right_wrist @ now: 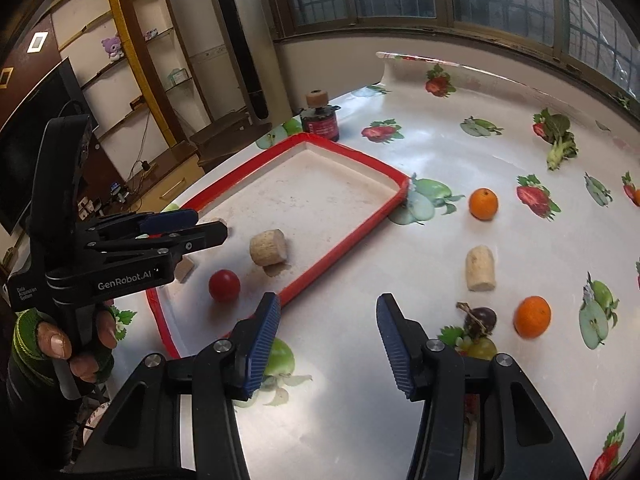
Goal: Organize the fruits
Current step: 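Withdraw both open tools from the tray back over the table, then grasp an orange with the right tool while the left tool grasps a beige cylinder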
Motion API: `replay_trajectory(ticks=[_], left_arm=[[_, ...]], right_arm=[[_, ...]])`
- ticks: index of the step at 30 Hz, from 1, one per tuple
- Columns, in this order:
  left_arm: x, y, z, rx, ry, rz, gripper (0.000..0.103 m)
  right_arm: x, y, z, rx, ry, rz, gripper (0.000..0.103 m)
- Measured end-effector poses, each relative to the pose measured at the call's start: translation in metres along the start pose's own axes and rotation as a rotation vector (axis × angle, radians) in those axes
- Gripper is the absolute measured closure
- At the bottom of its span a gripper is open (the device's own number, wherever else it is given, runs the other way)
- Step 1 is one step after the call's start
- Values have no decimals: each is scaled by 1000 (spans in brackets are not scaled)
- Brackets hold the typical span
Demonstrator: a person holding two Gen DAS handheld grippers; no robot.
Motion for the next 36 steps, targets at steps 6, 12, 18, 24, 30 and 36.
replay_trajectory(ticks=[6,12,18,24,30,36], left_arm=[[38,-2,-2,4,58,52,54],[70,-1,-3,0,103,91,54],[95,-1,-3,-4,132,126,54],[118,0,0,-14,161,153,54],[136,-3,2,-18,176,178,54],[147,-9,9,-26,180,187,54]], right_arm=[[35,15,-22,23,39,76,51],[63,32,-48,48,87,121,51],[85,48,-69,68,121,160,51],[102,62,-83,75,150,194,51],[120,73,-94,84,172,227,51],[136,78,-98,86,189,255,51]])
Point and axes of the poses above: each gripper's, at about its wrist camera, not at the fingertips, and z roughly the way its jaws point, x to its right, y to its underside, the point moved 2 cm from there along z, roughly the way its jaws point, and after that the axes turned 6 degrees about z, right-handed, at the moved point
